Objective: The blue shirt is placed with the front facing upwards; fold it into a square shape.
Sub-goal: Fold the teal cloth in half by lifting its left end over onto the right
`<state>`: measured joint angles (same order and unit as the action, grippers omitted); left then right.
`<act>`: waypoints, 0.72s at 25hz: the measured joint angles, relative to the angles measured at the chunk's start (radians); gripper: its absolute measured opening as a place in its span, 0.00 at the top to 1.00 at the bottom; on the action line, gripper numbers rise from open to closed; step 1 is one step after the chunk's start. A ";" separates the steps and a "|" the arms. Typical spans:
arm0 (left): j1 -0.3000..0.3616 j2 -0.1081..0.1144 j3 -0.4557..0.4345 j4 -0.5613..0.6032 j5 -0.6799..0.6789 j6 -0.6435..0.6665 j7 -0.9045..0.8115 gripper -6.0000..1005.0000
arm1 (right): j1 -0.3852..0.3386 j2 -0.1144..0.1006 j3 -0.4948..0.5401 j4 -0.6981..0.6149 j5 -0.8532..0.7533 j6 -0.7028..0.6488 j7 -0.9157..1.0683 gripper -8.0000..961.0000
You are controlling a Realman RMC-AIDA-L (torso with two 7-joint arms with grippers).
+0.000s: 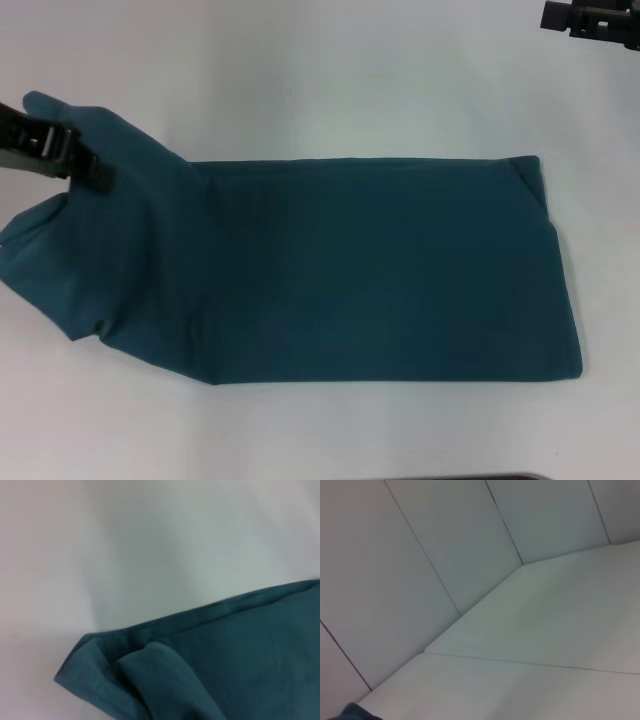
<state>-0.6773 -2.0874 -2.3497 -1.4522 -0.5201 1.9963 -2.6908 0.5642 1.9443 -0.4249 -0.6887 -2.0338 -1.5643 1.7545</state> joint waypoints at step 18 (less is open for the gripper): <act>0.024 0.074 -0.089 0.066 0.006 -0.001 0.039 0.93 | 0.014 0.005 -0.002 0.000 0.000 -0.001 0.010 0.02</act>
<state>-0.6535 -2.0136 -2.4390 -1.3865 -0.5138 1.9952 -2.6518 0.5785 1.9495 -0.4265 -0.6888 -2.0341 -1.5653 1.7643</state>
